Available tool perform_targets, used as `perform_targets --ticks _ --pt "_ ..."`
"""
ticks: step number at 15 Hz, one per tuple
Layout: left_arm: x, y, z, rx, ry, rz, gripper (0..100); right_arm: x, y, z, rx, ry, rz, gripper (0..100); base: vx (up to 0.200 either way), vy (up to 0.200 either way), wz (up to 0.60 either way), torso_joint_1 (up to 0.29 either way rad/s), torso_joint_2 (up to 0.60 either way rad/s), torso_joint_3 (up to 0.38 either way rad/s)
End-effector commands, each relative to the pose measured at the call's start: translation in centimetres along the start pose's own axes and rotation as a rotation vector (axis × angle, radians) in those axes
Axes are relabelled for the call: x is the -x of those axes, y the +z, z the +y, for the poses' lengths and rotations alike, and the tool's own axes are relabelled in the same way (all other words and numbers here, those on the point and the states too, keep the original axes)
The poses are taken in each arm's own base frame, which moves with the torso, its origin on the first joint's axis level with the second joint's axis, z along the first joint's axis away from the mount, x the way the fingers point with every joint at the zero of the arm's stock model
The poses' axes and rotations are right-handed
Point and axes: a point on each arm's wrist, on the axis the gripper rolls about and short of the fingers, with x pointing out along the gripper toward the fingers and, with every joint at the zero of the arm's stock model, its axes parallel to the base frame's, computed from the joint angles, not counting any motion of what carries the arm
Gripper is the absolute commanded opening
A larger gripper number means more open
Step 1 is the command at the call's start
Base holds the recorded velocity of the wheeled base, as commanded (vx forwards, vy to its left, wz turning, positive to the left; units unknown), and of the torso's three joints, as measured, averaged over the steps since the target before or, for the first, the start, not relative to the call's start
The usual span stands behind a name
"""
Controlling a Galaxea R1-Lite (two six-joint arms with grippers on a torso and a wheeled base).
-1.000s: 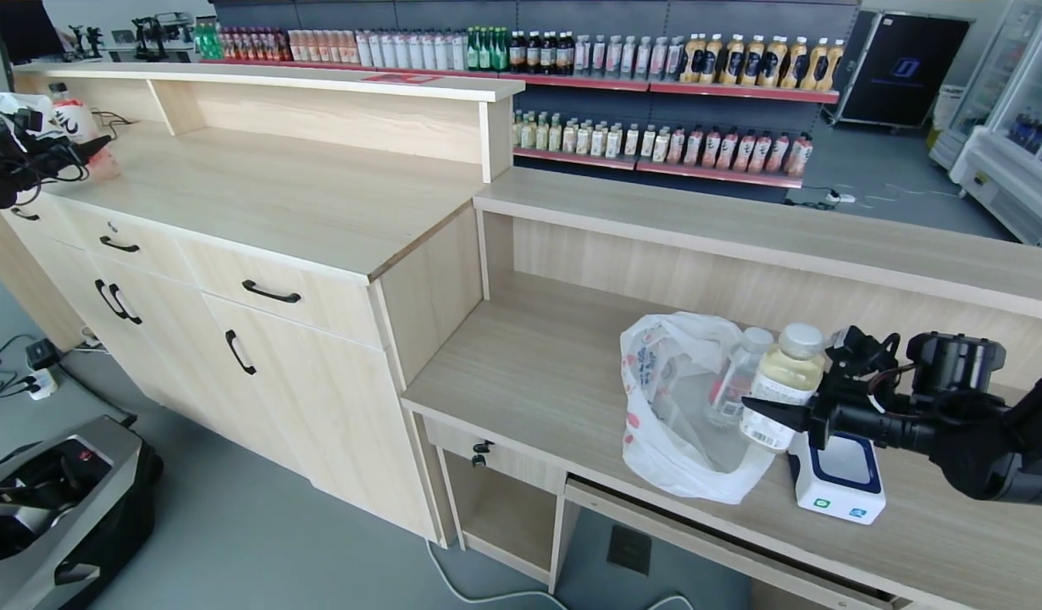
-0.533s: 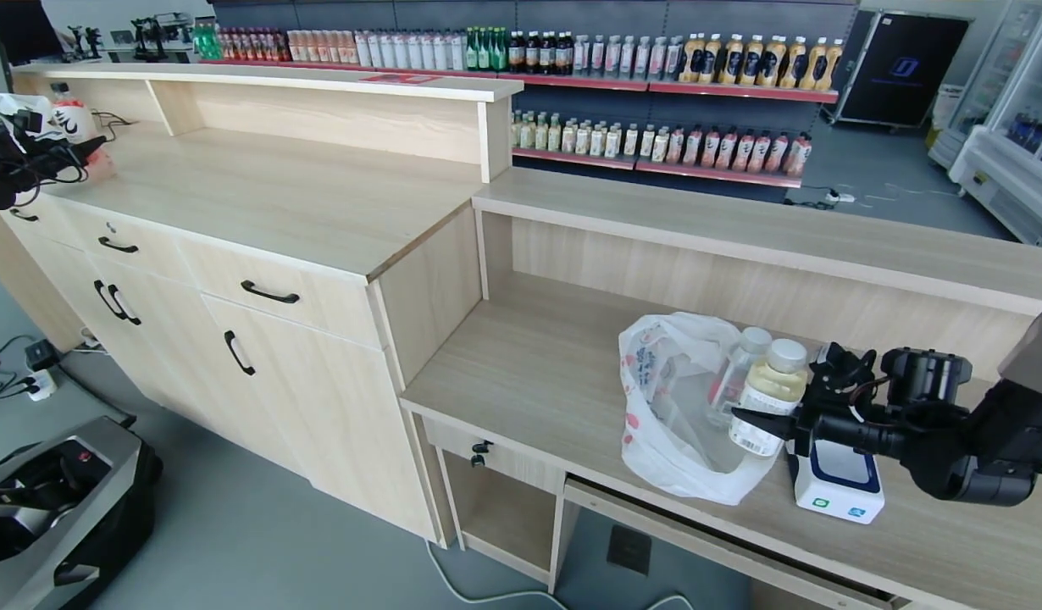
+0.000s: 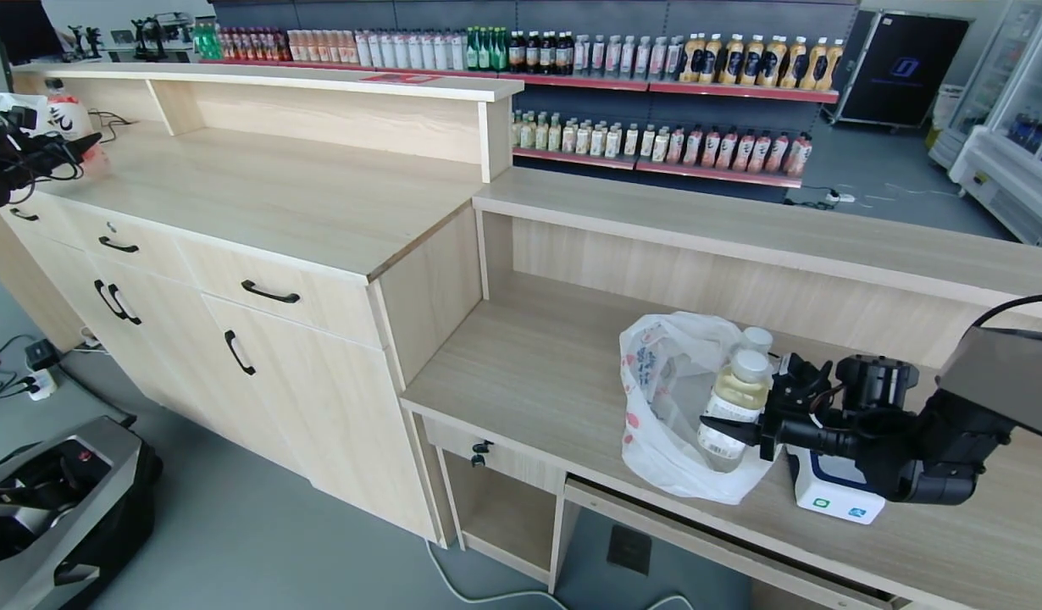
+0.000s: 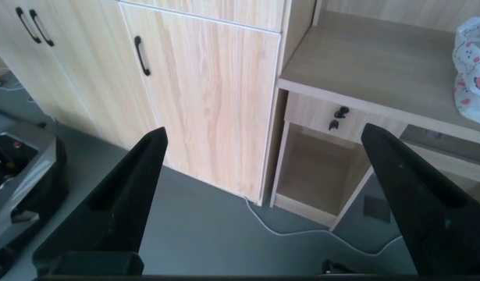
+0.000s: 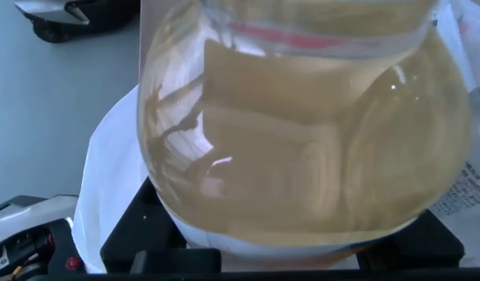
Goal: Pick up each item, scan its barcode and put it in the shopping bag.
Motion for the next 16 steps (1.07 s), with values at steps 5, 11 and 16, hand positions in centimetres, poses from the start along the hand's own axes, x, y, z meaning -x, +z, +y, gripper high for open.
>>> perform_targets --ticks 5,11,16 --pt "0.0 0.0 0.0 0.000 0.001 -0.001 100 -1.3 -2.3 0.5 -0.020 0.026 0.012 0 0.000 0.000 0.00 0.000 0.00 0.000" --pt "0.0 0.0 0.0 0.000 0.001 -0.001 100 -1.4 -3.4 0.7 -0.012 0.031 0.024 0 0.000 0.000 0.00 0.000 0.00 0.000" --pt "0.0 0.0 0.0 0.000 0.001 -0.001 100 -1.5 -3.7 0.7 -0.016 0.032 0.026 0 0.000 0.000 0.00 0.000 0.00 0.000"
